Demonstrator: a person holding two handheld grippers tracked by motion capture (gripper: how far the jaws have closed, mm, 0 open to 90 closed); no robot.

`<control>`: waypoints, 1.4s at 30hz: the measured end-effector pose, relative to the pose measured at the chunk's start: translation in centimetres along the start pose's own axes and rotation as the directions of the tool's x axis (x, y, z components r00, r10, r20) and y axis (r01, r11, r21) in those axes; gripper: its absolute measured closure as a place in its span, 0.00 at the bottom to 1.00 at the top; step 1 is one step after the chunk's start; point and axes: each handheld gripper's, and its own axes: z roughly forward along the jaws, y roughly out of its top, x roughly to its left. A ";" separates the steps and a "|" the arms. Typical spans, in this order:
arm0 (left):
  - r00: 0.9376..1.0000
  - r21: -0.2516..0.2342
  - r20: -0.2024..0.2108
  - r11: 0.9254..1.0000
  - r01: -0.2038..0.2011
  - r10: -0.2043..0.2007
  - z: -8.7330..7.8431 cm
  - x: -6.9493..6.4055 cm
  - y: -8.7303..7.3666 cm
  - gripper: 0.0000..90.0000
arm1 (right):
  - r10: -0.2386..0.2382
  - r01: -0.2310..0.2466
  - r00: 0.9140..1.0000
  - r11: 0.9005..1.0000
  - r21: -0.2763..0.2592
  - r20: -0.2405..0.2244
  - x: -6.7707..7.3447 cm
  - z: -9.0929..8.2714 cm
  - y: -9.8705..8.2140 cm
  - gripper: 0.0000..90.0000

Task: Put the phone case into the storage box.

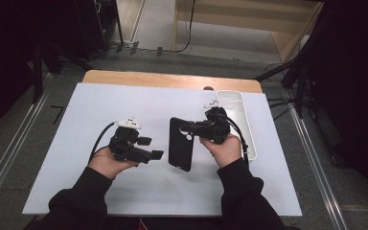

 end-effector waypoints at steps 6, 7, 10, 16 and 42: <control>0.999 0.021 0.045 1.000 0.004 -0.005 -0.2 0.4 0.2 0.31 | -0.098 0.099 0.995 0.995 0.016 -0.034 0.3 -0.6 0.4 0.89; 0.999 0.022 0.052 1.000 -0.003 0.002 -0.3 0.4 0.2 0.31 | -0.114 0.116 0.992 0.993 0.025 -0.051 0.2 -0.7 0.5 0.89; 0.998 0.019 0.067 1.000 -0.021 0.019 -0.5 0.4 0.4 0.31 | -0.122 0.124 0.989 0.992 0.028 -0.081 0.0 -0.8 0.5 0.89; 0.994 0.019 0.099 0.999 -0.039 0.037 -1.0 0.6 0.8 0.35 | -0.146 0.152 0.981 0.988 0.038 -0.129 -0.4 -0.9 0.6 0.89; 0.974 0.062 0.173 0.985 -0.161 0.149 -1.6 -0.3 1.2 0.35 | -0.279 0.313 0.920 0.946 0.084 -0.274 0.4 -0.3 0.3 0.89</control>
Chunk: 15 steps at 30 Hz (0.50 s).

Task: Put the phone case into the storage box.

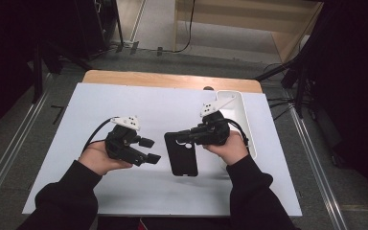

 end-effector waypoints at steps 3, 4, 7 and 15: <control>0.999 0.001 0.023 1.000 0.023 -0.023 -0.2 0.3 0.1 0.43 | -0.013 0.013 1.000 1.000 0.013 -0.027 0.1 0.3 0.0 0.89; 0.999 0.001 0.023 1.000 0.023 -0.023 -0.2 0.3 0.1 0.43 | -0.013 0.013 1.000 1.000 0.013 -0.027 0.1 0.3 0.0 0.89; 1.000 -0.008 0.025 1.000 0.011 -0.011 -0.3 0.1 0.2 0.43 | -0.024 0.025 0.999 0.999 0.026 -0.046 0.3 0.6 0.0 0.89; 0.999 -0.026 0.045 1.000 -0.016 0.017 -0.5 -0.2 0.3 0.53 | -0.044 0.049 0.995 0.997 0.057 -0.094 0.6 1.2 0.0 0.89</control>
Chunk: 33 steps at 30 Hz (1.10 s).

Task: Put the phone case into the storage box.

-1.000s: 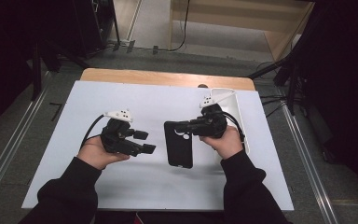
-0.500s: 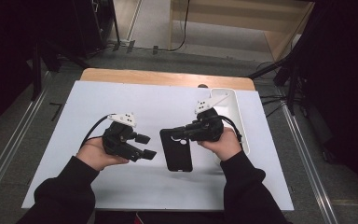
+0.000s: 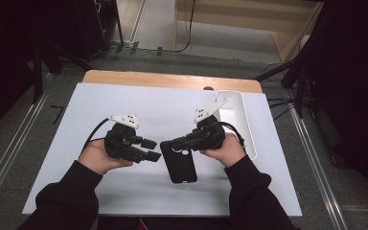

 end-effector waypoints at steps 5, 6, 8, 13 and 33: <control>0.999 -0.012 0.034 1.000 -0.012 0.013 -0.3 -0.3 0.2 0.56 | -0.019 0.020 0.999 0.999 0.025 -0.028 0.1 0.3 0.0 0.89; 0.999 -0.013 0.036 1.000 -0.014 0.014 -0.3 -0.3 0.2 0.56 | -0.024 0.025 0.999 0.999 0.027 -0.030 0.1 0.5 0.0 0.89; 0.999 -0.015 0.041 1.000 -0.021 0.021 -0.3 -0.4 0.2 0.59 | -0.030 0.031 0.999 0.999 0.036 -0.039 0.2 0.6 0.0 0.89; 0.998 -0.002 0.062 1.000 -0.030 0.030 -0.1 -0.5 0.2 0.63 | -0.034 0.037 0.998 0.998 0.044 -0.061 0.3 0.8 0.0 0.89; 0.996 0.015 0.072 0.998 -0.055 0.054 0.3 -1.0 0.2 0.88 | -0.027 0.034 0.994 0.997 0.063 -0.106 0.5 1.7 0.1 0.89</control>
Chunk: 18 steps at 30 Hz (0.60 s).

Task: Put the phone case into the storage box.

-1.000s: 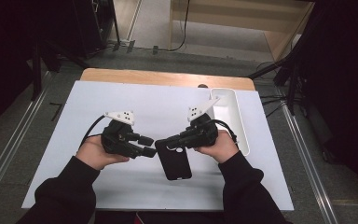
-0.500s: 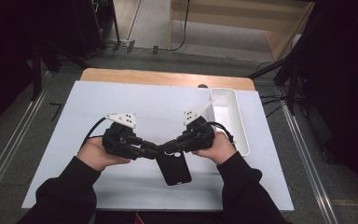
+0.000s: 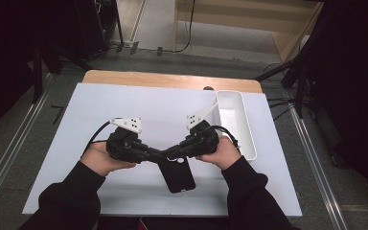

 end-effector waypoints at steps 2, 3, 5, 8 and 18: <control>1.000 -0.002 0.002 1.000 -0.004 0.004 -0.1 0.0 0.0 0.88 | 0.004 -0.004 1.000 1.000 0.000 -0.004 0.1 0.0 0.0 0.89; 1.000 -0.002 0.003 1.000 -0.006 0.006 -0.1 0.0 0.0 0.88 | 0.005 -0.005 1.000 1.000 -0.002 -0.005 0.1 0.0 0.0 0.89; 1.000 -0.005 0.004 1.000 -0.007 0.007 -0.1 0.0 0.0 0.88 | 0.006 -0.006 1.000 1.000 -0.004 -0.009 0.0 0.0 0.0 0.89; 1.000 -0.010 0.001 1.000 -0.002 0.002 -0.2 0.1 0.0 0.88 | 0.013 -0.014 1.000 1.000 -0.006 -0.007 -0.1 0.0 0.0 0.88; 1.000 0.007 0.005 1.000 0.023 -0.023 -0.3 0.2 0.1 0.89 | 0.041 -0.041 0.999 0.999 0.003 0.007 -0.3 0.2 -0.1 0.81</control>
